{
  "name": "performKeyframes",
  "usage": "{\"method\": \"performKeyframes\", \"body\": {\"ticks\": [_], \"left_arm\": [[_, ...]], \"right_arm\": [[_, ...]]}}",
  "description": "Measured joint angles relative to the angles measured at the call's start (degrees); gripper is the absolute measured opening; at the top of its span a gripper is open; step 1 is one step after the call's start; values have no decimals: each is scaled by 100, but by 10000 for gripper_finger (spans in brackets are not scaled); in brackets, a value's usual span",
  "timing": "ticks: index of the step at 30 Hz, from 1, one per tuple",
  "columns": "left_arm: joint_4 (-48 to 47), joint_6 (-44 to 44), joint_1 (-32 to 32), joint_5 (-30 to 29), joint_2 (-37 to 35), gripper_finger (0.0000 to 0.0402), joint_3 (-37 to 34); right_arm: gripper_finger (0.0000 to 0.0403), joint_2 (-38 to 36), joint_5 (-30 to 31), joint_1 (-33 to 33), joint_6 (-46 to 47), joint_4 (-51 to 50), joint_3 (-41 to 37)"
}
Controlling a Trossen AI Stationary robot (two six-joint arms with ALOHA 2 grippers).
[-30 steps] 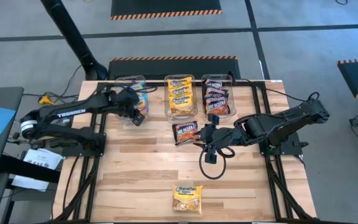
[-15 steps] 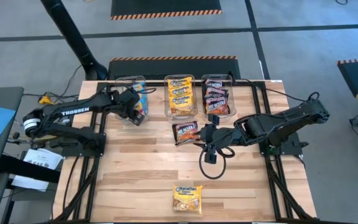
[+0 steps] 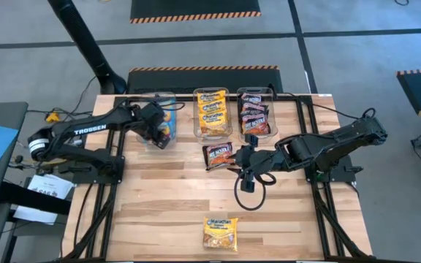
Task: Sort Maruchan noodles
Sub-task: Put the blue noodle pack into the left transparent bin, then put the black noodle pack into the right transparent bin
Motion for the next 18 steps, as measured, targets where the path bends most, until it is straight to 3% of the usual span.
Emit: {"method": "performKeyframes", "body": {"ticks": [18], "left_arm": [[88, 27, -108, 333, -1209, 135, -5]], "right_arm": [[203, 0, 1, 0, -6, -4, 0]]}}
